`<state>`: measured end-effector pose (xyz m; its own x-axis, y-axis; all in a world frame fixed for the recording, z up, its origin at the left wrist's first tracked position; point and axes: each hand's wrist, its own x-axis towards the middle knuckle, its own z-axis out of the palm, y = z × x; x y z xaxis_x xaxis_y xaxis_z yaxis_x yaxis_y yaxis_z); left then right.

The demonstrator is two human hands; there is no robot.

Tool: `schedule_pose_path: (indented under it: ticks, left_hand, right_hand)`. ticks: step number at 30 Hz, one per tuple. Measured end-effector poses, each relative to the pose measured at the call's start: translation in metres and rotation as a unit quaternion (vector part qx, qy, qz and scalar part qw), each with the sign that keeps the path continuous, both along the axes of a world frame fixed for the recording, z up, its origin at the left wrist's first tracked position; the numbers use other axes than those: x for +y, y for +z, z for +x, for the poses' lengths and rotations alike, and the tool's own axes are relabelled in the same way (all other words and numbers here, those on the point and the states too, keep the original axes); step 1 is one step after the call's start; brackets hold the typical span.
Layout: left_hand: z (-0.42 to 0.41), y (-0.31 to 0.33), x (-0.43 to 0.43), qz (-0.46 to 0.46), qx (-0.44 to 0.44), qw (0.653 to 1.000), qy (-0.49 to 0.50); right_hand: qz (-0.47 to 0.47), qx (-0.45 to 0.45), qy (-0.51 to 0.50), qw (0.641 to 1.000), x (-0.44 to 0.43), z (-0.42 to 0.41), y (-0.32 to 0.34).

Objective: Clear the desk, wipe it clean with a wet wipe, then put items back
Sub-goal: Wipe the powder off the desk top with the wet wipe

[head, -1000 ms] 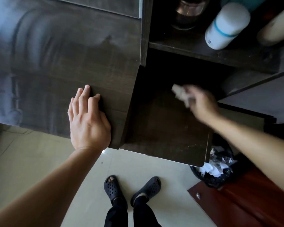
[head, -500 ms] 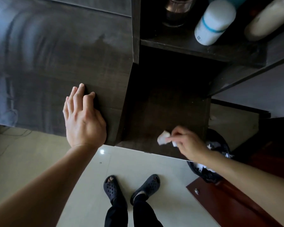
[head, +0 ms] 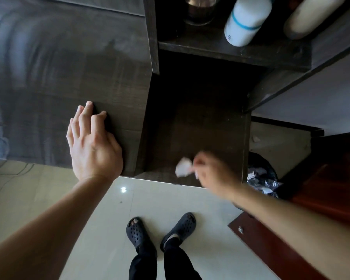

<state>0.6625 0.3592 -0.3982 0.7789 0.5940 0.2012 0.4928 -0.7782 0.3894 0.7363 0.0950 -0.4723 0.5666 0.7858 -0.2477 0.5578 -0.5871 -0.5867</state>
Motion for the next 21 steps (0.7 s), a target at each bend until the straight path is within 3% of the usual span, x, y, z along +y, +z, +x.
schedule_pose_path:
  ticks: [4,8,12,15,18,21]
  left_hand:
    - [0.000,0.001,-0.001,0.001,-0.003,1.000,0.002]
    - [0.000,0.000,0.000,0.002,-0.002,1.000,0.003]
    - [-0.001,-0.001,0.000,0.002,0.002,1.000,0.001]
    - [-0.001,0.000,0.001,0.001,0.005,1.000,0.001]
    - [0.000,0.000,0.000,0.000,0.003,1.000,0.001]
    - [0.001,-0.001,0.001,0.005,0.000,1.000,0.000]
  right_hand:
    - [-0.032,-0.156,-0.223,0.962,0.035,0.149,0.006]
    - [-0.290,-0.178,-0.218,0.915,0.040,0.216,0.006]
    - [-0.336,-0.180,-0.171,0.909,0.034,0.178,-0.009]
    - [-0.293,-0.169,-0.161,0.927,-0.002,0.121,-0.018]
    - [-0.283,-0.158,-0.058,0.944,-0.045,0.052,-0.008]
    - [-0.238,-0.158,-0.055,0.957,-0.056,0.057,-0.008]
